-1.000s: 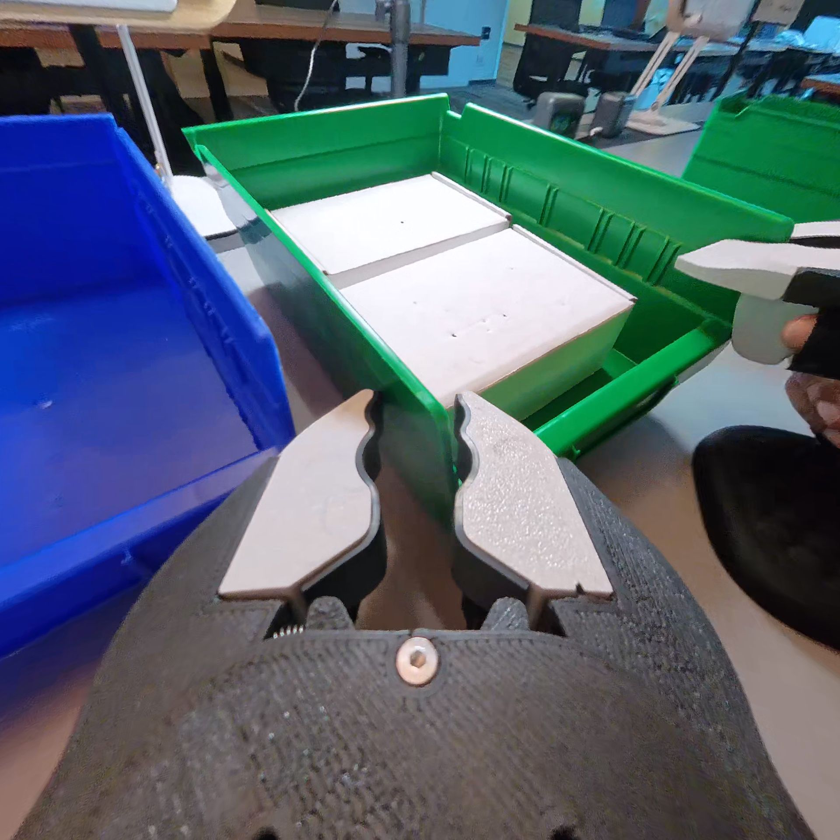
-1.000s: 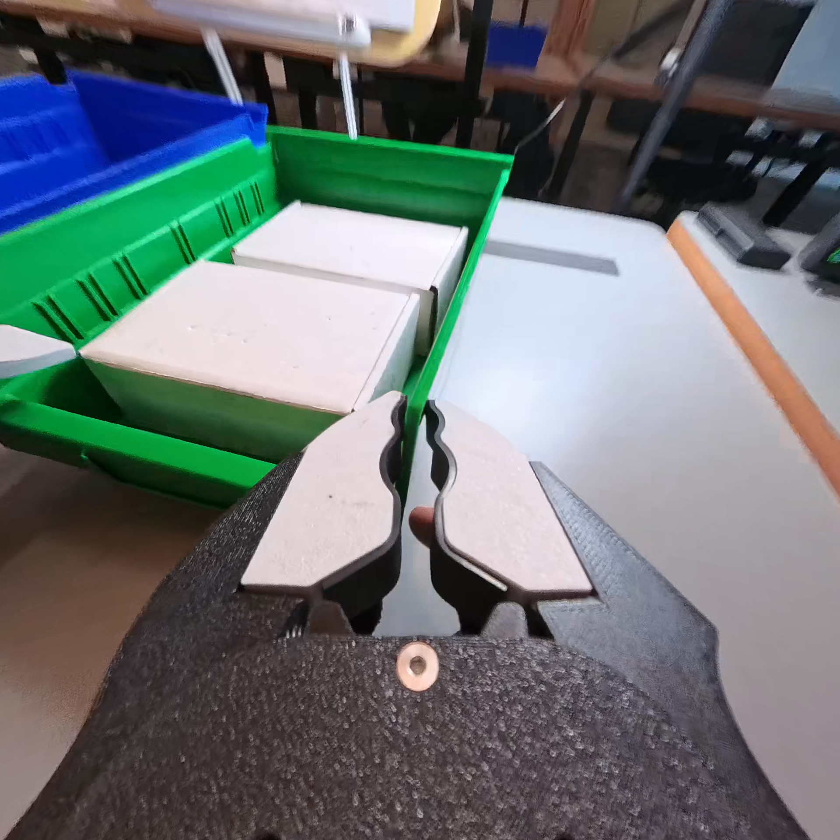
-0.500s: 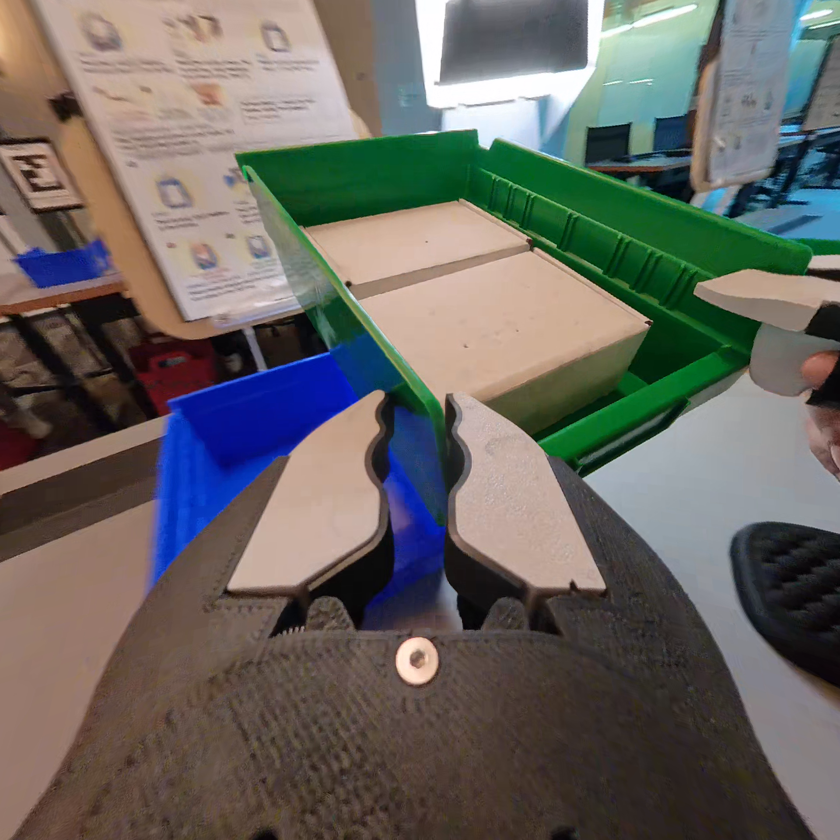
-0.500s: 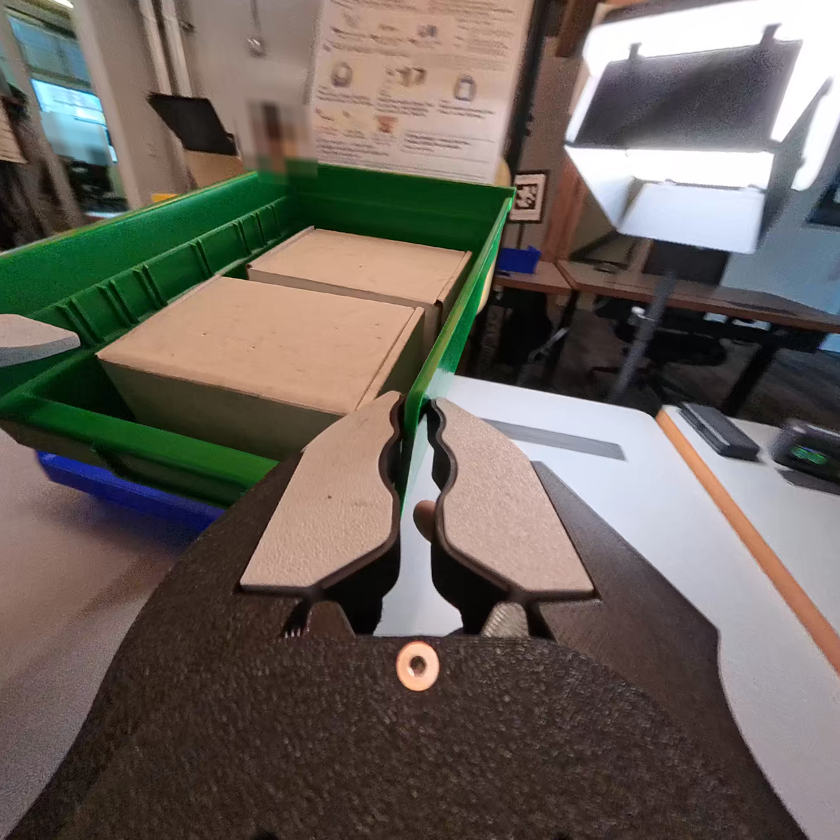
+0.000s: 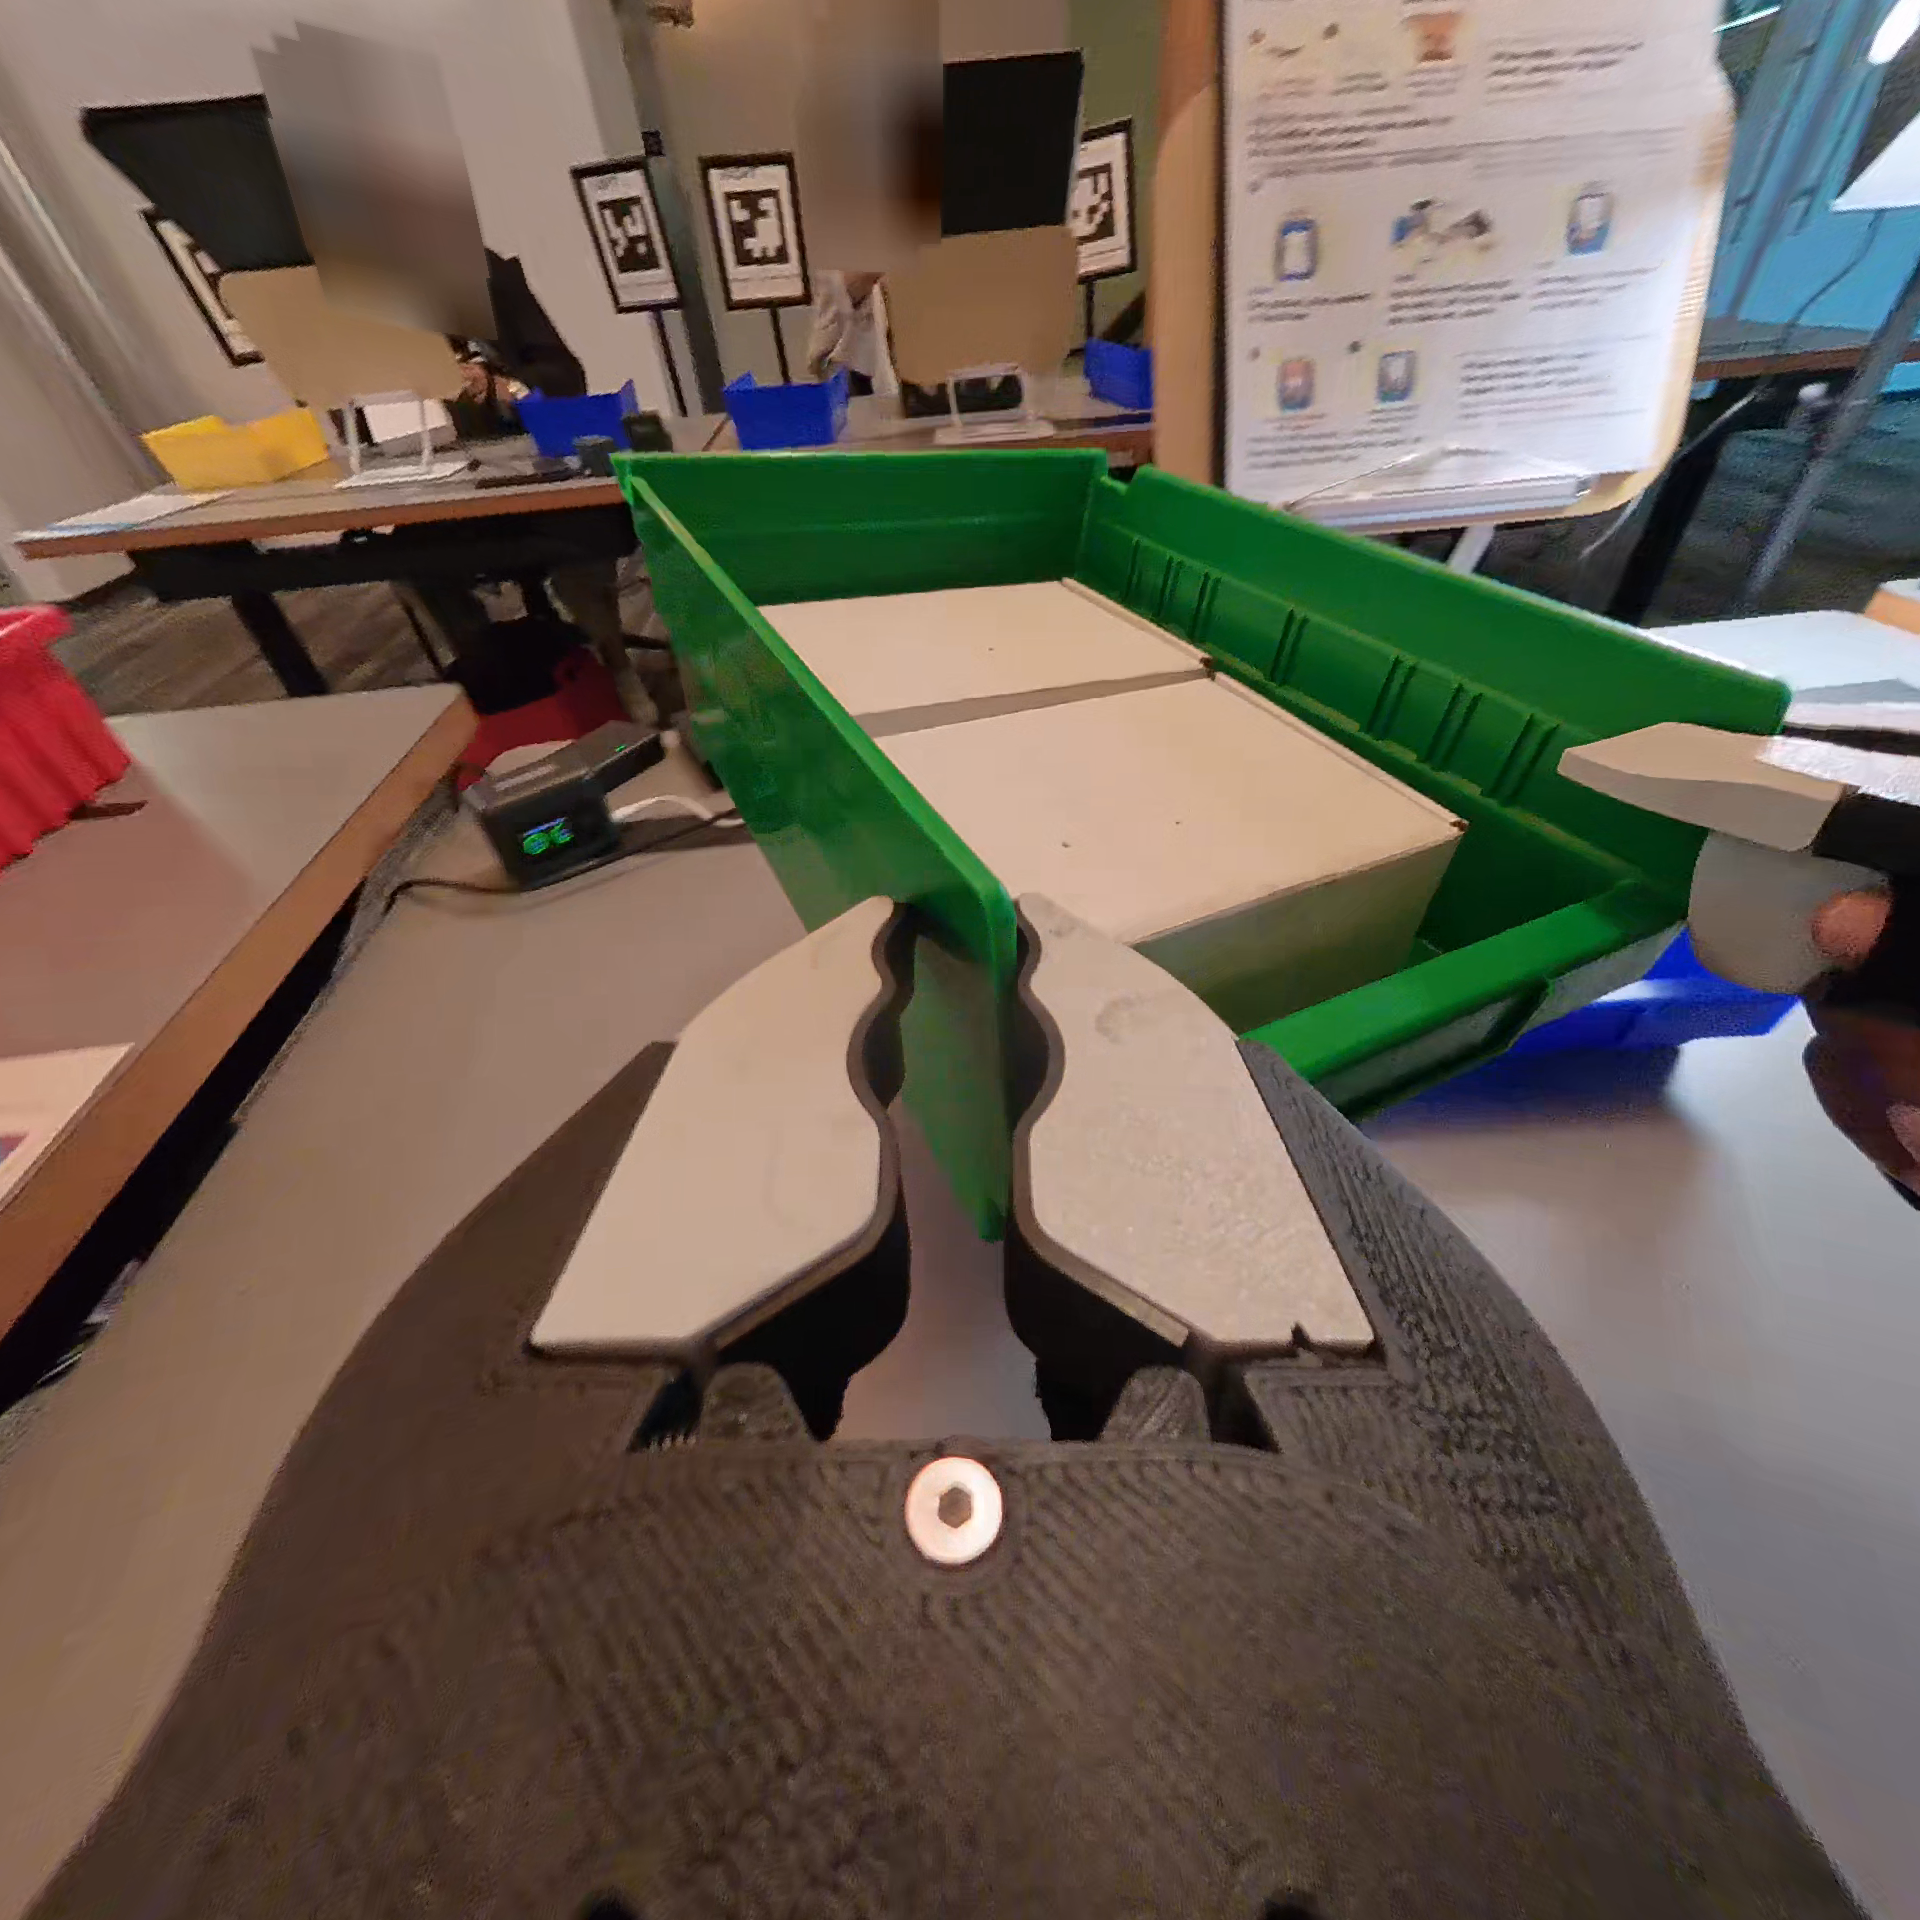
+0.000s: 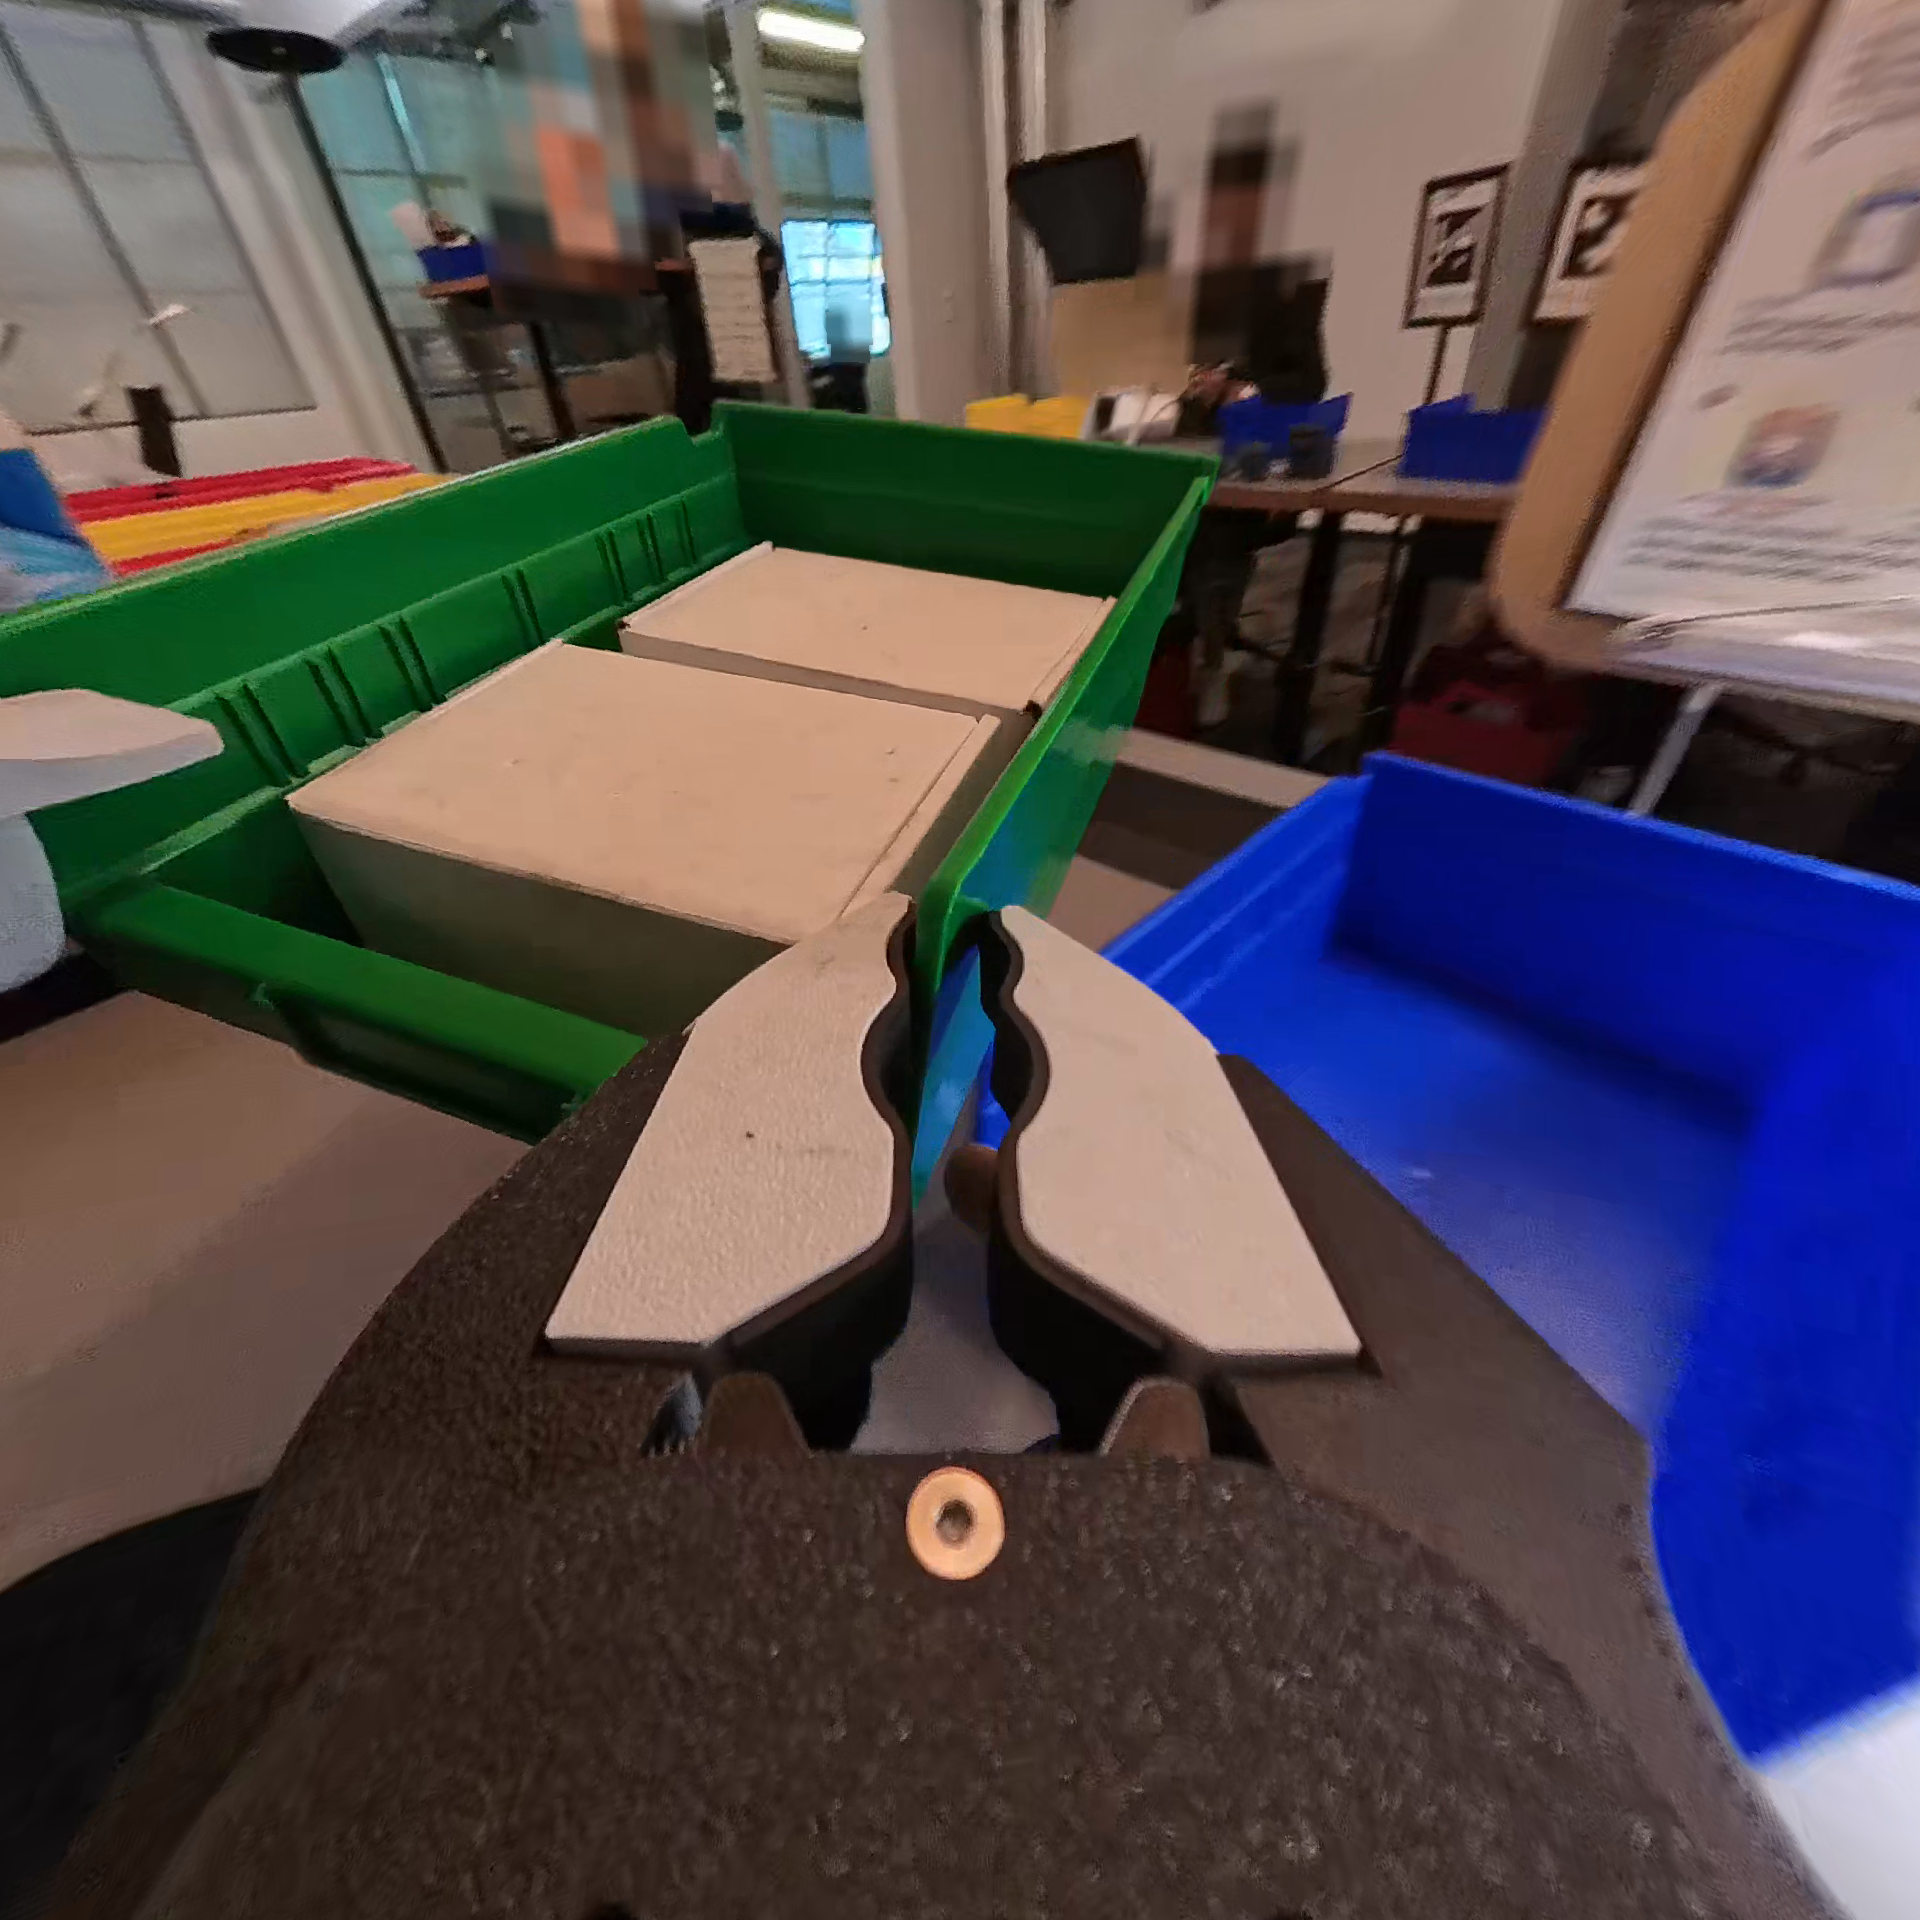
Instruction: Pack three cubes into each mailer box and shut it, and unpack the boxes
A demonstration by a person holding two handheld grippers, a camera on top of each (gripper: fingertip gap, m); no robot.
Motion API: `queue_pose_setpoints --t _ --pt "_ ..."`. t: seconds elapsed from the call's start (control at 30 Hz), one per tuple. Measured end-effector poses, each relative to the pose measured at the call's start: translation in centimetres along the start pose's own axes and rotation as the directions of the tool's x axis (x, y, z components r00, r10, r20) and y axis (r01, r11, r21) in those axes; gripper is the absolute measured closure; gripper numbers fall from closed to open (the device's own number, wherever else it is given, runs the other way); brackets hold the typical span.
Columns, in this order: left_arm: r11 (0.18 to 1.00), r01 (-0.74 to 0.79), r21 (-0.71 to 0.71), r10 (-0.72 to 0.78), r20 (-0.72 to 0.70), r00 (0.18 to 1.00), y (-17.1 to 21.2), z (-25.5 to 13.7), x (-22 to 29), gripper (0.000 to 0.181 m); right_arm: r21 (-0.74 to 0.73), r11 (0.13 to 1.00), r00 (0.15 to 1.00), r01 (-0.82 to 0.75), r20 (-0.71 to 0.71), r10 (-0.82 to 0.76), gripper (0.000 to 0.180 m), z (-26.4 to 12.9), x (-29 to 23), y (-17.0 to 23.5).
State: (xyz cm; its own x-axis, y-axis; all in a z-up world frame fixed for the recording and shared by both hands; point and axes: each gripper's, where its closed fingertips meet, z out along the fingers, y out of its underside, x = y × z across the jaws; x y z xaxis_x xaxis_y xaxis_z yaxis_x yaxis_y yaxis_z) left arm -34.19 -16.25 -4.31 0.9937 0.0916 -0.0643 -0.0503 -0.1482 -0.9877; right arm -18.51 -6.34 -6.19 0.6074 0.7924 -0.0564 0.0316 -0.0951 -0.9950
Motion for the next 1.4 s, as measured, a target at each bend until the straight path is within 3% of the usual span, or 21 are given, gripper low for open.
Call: queue_pose_setpoints --t 0.2,0.47,0.63,0.73,0.83,0.97,1.03,1.13,1.2,1.4 --pt "0.996 0.047 -0.069 -0.045 0.030 0.999 5.6 0.5 -5.9 0.168 -0.104 0.994 0.997 0.023 0.071 -0.015 0.168 4.6 -4.8 5.7" --pt "0.990 0.125 -0.070 -0.129 -0.056 0.990 12.2 4.5 -4.4 0.167 -0.148 0.987 0.997 0.057 0.062 -0.049 0.165 4.8 -2.4 10.3" --pt "0.989 -0.004 -0.146 -0.013 -0.115 0.993 13.2 5.5 -2.5 0.160 -0.199 0.956 0.969 0.217 0.165 -0.185 0.157 2.5 -0.7 10.7" --pt "0.994 -0.061 -0.086 0.049 -0.131 0.990 10.5 4.2 -2.5 0.149 -0.222 0.935 0.945 0.277 0.240 -0.223 0.132 0.4 1.4 8.9" --pt "0.981 -0.166 -0.100 0.133 -0.278 0.951 8.1 2.8 0.0 0.135 -0.330 0.837 0.888 0.437 0.308 -0.342 0.129 -0.6 4.8 9.4" --pt "0.858 -0.433 -0.277 0.257 -0.498 0.828 11.4 3.5 5.1 0.126 -0.552 0.519 0.757 0.653 0.470 -0.453 0.116 -0.2 8.2 14.8" --pt "0.756 -0.543 -0.366 0.289 -0.557 0.778 14.5 4.4 6.3 0.122 -0.569 0.414 0.702 0.711 0.529 -0.477 0.125 0.3 8.3 16.7" --pt "0.649 -0.652 -0.391 0.341 -0.616 0.710 17.2 5.5 7.2 0.125 -0.583 0.335 0.662 0.740 0.548 -0.511 0.145 0.5 9.0 17.9" --pt "0.586 -0.712 -0.386 0.409 -0.618 0.671 17.8 6.1 6.8 0.135 -0.580 0.354 0.673 0.734 0.551 -0.493 0.146 0.0 9.2 17.9" --pt "0.502 -0.807 -0.310 0.499 -0.659 0.563 18.1 6.9 8.0 0.148 -0.594 0.359 0.684 0.720 0.520 -0.511 0.149 -4.7 11.1 18.1"
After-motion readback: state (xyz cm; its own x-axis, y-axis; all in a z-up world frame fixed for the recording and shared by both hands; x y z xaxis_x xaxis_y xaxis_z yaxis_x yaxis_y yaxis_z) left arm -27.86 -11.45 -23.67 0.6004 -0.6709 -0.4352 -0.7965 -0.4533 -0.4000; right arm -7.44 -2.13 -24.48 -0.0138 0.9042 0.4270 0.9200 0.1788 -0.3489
